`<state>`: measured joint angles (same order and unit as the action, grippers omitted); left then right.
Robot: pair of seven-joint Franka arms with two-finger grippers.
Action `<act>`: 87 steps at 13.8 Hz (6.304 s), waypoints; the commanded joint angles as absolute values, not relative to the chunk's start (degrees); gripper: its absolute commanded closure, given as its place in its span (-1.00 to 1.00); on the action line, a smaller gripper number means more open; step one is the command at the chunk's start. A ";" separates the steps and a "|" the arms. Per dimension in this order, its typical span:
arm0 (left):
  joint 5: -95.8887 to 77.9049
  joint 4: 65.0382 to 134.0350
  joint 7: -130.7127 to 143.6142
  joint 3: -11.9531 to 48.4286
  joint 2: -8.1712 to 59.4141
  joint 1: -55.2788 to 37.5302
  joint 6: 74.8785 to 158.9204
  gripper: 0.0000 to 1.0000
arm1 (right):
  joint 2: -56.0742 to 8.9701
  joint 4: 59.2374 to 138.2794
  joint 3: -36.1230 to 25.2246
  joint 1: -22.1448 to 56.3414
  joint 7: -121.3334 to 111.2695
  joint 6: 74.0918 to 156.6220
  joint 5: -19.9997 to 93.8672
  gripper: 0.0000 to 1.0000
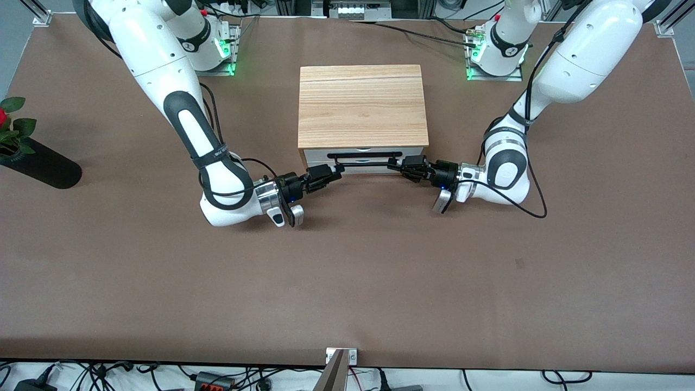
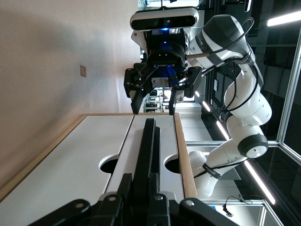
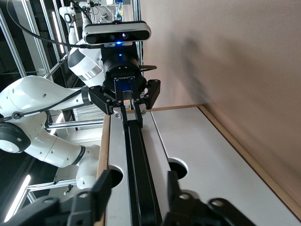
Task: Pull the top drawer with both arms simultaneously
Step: 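Close both grippers on the ends of the black handle, then pull the handle outward with both grippers, sliding the drawer open, then open both grippers and draw them off the handle ends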
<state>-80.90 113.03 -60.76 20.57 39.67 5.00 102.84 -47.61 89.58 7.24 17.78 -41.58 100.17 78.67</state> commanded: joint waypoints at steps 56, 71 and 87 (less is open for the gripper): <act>-80.51 100.82 -48.17 16.17 45.62 5.19 101.43 0.98 | -50.89 81.31 7.03 14.94 -55.11 110.04 87.44 0.81; -75.94 97.47 -44.91 15.03 46.14 5.54 101.43 -0.17 | -51.06 79.37 6.59 14.94 -54.59 111.88 92.02 0.31; -32.84 86.14 -12.77 14.94 37.71 5.19 101.43 -1.00 | -49.66 71.64 -2.54 13.27 -11.91 115.93 68.06 -0.36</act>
<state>-41.22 87.42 -18.20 14.81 38.94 5.96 101.73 -50.34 73.49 -1.26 13.41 -20.01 115.99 73.23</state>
